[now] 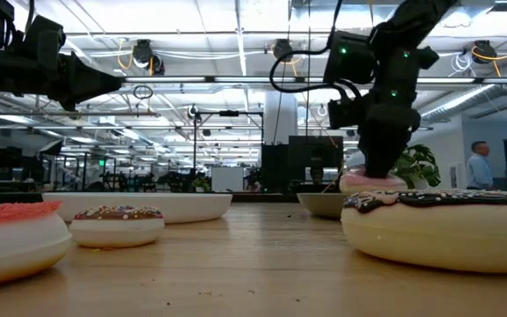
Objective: Pick & Place donuts
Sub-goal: Put the large pink donut on the gray plate
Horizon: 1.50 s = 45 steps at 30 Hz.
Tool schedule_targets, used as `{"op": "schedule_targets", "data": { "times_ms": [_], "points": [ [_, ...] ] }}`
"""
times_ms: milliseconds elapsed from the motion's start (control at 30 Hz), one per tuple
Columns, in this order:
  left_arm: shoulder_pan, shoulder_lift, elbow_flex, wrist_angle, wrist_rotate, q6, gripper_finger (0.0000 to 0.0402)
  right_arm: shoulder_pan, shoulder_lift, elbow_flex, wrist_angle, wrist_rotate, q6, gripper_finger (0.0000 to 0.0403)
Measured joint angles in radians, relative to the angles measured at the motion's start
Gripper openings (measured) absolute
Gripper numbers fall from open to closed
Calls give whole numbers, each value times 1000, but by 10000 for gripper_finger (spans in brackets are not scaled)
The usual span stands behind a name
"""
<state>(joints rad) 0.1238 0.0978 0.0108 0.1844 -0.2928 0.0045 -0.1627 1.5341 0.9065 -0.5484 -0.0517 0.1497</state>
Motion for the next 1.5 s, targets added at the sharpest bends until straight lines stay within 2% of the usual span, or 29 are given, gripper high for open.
{"op": "schedule_targets", "data": {
  "times_ms": [500, 667, 833, 967, 1100, 1300, 1500],
  "points": [
    [0, 0, 0, 0, 0, 17, 47, -8, 0, -38, 53, 3, -31, 16],
    [0, 0, 0, 0, 0, 17, 47, -8, 0, -38, 52, 71, -18, 27],
    [0, 0, 0, 0, 0, 17, 47, -8, 0, -38, 51, 77, -22, 45],
    [0, 0, 0, 0, 0, 17, 47, -5, 0, -38, 51, 77, -23, 69],
    [0, 0, 0, 0, 0, 17, 47, 8, 0, -38, 51, 81, -36, 110],
    [0, 0, 0, 9, 0, 14, 47, 21, 0, -38, 51, 152, -39, 175],
    [0, 0, 0, 17, 1, 12, 47, 27, 0, -38, 51, 159, -39, 211]
  ]
}}
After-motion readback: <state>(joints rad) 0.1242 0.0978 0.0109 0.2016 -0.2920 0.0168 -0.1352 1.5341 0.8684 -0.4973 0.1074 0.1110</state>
